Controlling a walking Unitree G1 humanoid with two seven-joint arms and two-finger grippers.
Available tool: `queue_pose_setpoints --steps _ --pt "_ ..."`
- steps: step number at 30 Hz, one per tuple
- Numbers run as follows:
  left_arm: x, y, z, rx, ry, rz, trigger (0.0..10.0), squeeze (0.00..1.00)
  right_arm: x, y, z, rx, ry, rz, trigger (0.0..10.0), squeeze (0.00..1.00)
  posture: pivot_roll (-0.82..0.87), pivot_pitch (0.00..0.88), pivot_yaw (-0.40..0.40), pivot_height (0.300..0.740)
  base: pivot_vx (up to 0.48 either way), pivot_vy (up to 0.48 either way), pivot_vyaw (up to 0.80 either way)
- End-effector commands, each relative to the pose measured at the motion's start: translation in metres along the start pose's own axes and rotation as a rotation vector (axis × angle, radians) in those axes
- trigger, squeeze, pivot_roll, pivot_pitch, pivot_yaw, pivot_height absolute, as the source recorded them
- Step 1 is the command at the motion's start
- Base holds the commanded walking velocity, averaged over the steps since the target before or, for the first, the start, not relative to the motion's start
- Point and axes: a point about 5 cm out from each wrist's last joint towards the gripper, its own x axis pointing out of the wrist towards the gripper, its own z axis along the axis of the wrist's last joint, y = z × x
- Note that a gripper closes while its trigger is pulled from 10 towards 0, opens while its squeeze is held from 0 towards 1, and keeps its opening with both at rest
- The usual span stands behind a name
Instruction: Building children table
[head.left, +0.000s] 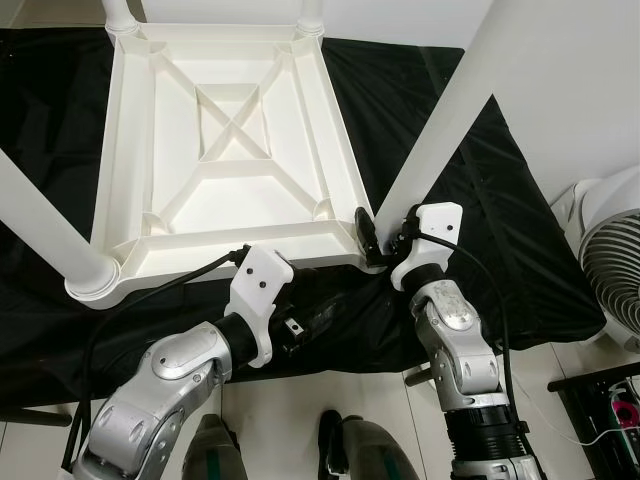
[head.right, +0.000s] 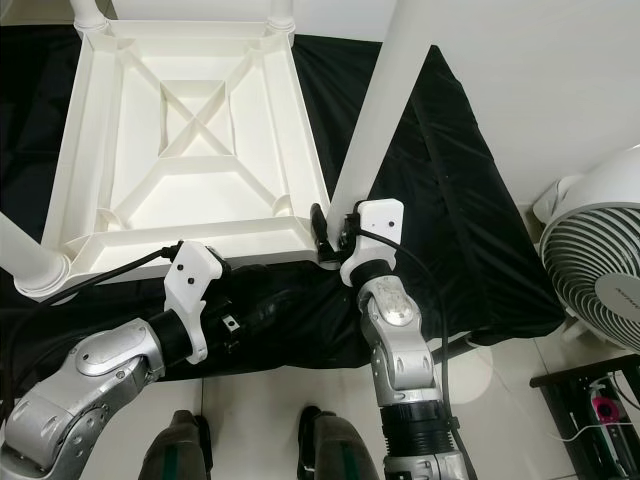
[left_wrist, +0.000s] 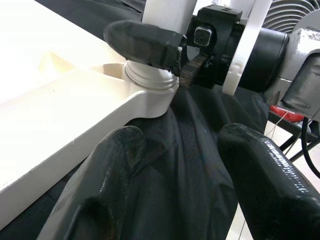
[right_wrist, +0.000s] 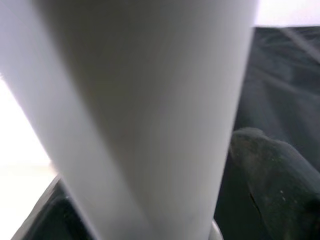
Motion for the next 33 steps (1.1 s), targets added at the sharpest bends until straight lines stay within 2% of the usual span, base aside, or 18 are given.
queue_pose_setpoints --steps 1,2,3,5,6,8,10,11,12,14,20,22,24,28,33 --pt "0.001 -0.002 -0.003 -0.002 0.004 -0.001 10.0 0.0 -0.005 -0.002 0.002 0.058 0.017 0.14 10.0 0.0 0.05 0.14 -0.063 0.74 0.0 0.0 0.0" --pt "0.001 -0.002 -0.002 0.0 0.002 0.0 10.0 0.0 -0.007 -0.001 0.004 0.069 0.017 0.227 10.0 0.0 0.05 0.14 -0.063 0.74 0.0 0.0 0.0" --pt "0.001 -0.002 -0.002 0.0 0.002 0.0 10.0 0.0 -0.007 -0.001 0.004 0.069 0.017 0.227 10.0 0.0 0.05 0.14 -0.063 0.74 0.0 0.0 0.0" --pt "0.001 -0.002 -0.001 0.002 -0.001 0.001 10.0 0.0 -0.01 -0.002 0.006 0.045 0.019 0.341 10.0 0.0 0.05 0.143 -0.062 0.74 0.0 0.0 0.0" --pt "0.001 -0.002 -0.001 0.002 -0.001 0.001 10.0 0.0 -0.01 -0.002 0.006 0.045 0.019 0.341 10.0 0.0 0.05 0.143 -0.062 0.74 0.0 0.0 0.0" --pt "0.001 -0.002 -0.001 0.002 -0.004 0.001 10.0 0.0 -0.011 -0.005 0.006 -0.012 0.025 0.462 10.0 0.0 0.05 0.134 -0.064 0.74 0.0 0.0 0.0" --pt "0.001 -0.002 -0.001 0.002 -0.004 0.001 10.0 0.0 -0.012 -0.006 0.006 -0.021 0.028 0.481 10.0 0.0 0.05 0.134 -0.064 0.74 0.0 0.0 0.0" --pt "0.001 -0.003 -0.001 0.001 -0.004 -0.003 10.0 0.0 -0.012 -0.009 0.007 -0.054 0.036 0.536 10.0 0.0 0.06 0.126 -0.062 0.74 0.0 0.0 0.0" --pt "0.001 -0.003 -0.001 0.001 -0.004 -0.003 10.0 0.0 -0.012 -0.009 0.007 -0.054 0.036 0.536 10.0 0.0 0.06 0.126 -0.062 0.74 0.0 0.0 0.0" --pt "0.0 -0.004 -0.002 0.003 0.0 -0.007 10.0 0.0 -0.014 -0.012 0.005 -0.078 0.068 0.62 10.0 0.0 0.06 0.119 -0.061 0.74 0.0 0.0 0.0" --pt "-0.001 -0.004 -0.003 0.004 0.005 -0.008 10.0 0.0 -0.015 -0.023 0.0 -0.128 0.125 0.707 10.0 0.0 0.06 0.116 -0.06 0.74 0.0 0.0 0.0" --pt "-0.001 -0.004 -0.003 0.004 0.007 -0.009 10.0 0.0 -0.013 -0.027 -0.001 -0.154 0.124 0.716 0.0 0.0 0.06 0.114 -0.064 0.74 0.0 0.0 0.0" --pt "-0.001 -0.004 -0.004 0.004 0.007 -0.008 10.0 0.0 -0.013 -0.028 -0.002 -0.156 0.126 0.709 0.0 0.0 0.06 0.114 -0.064 0.74 0.0 0.0 0.0" --pt "0.0 -0.004 -0.004 0.002 0.004 -0.002 10.0 0.0 -0.008 -0.028 -0.005 -0.159 0.127 0.618 0.0 0.0 0.06 0.113 -0.071 0.74 0.0 0.0 0.0" --pt "0.0 -0.004 -0.004 0.002 0.003 0.003 10.0 0.0 -0.001 -0.022 -0.003 -0.124 0.091 0.439 0.0 0.0 0.06 0.115 -0.072 0.74 0.0 0.0 0.0"
